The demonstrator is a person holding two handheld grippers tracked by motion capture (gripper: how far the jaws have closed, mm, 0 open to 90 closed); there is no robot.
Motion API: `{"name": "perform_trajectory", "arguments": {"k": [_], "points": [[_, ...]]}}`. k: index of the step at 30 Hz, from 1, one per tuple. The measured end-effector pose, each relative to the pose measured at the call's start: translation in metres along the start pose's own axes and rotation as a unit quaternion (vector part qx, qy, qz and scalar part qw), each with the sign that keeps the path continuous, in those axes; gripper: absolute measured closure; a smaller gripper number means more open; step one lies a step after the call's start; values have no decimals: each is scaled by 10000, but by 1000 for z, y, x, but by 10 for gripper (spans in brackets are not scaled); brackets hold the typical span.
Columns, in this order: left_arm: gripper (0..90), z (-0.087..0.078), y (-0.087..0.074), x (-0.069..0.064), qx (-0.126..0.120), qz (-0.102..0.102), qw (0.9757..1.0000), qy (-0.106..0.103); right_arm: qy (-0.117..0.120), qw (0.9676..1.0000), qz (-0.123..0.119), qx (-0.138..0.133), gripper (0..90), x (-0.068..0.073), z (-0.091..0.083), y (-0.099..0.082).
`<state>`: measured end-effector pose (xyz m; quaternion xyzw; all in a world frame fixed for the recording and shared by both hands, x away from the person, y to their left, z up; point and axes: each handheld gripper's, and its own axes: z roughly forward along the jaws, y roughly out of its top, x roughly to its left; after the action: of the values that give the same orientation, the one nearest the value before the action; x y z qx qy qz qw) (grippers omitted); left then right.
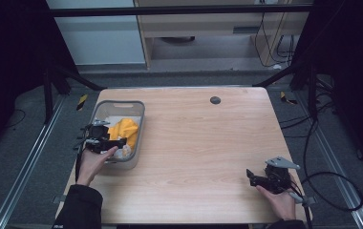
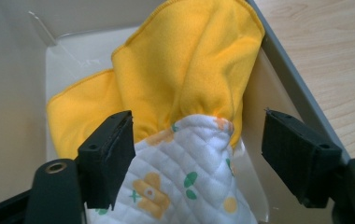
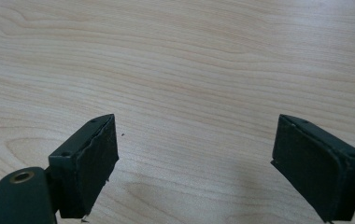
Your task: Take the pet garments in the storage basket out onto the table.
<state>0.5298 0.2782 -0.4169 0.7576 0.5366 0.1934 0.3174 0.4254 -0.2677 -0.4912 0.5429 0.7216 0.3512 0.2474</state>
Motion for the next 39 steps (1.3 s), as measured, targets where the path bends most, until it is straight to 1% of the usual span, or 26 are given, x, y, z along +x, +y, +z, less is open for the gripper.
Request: {"name": "perform_trajectory", "arguments": {"k": [4,6,7,9,10,11,13,14,15,18,21,25,30,32,33,37,38,39], "points": [[277,2,3,1,134,41,9999,2,2,10000,1,2,142,0,0,0],[291,3,3,1,153,56,9998,59,17,10000,8,12,142,0,0,0],[300,4,3,1,187,70,9998,20,22,10000,8,14,142,0,0,0],[338,6,3,1,289,99,9995,-7,35,10000,16,28,144,0,0,0],[338,8,3,1,321,113,9994,-6,35,10000,16,28,144,0,0,0],[367,10,2,2,386,90,9992,-53,45,10000,-5,42,145,1,0,0],[406,11,2,2,415,110,9991,-70,43,10000,-16,45,145,1,1,0],[406,12,1,2,459,119,9988,-78,43,10000,-16,45,145,1,1,0],[425,15,0,2,539,146,9984,-77,41,10000,-27,63,145,1,1,0],[479,17,-1,3,587,144,9981,-106,53,9999,-34,95,145,1,2,-1],[522,21,-3,4,713,185,9972,-152,61,9999,-79,115,145,1,2,-1],[575,22,-4,4,743,190,9969,-164,61,9998,-82,162,145,2,3,-1],[690,21,-3,3,838,259,9960,-145,66,9998,-99,183,144,3,3,-1],[720,20,-3,2,865,278,9958,-141,81,9997,-89,196,144,3,3,-1],[733,19,-3,2,884,303,9955,-142,47,9997,-123,181,144,2,3,-1],[751,16,-2,4,919,309,9951,-198,74,9997,-92,207,144,3,3,-1],[755,15,-1,5,922,311,9951,-194,61,9997,-131,204,144,3,3,-1],[759,11,0,7,911,327,9951,-194,66,9997,-119,219,144,3,4,-1]]}}
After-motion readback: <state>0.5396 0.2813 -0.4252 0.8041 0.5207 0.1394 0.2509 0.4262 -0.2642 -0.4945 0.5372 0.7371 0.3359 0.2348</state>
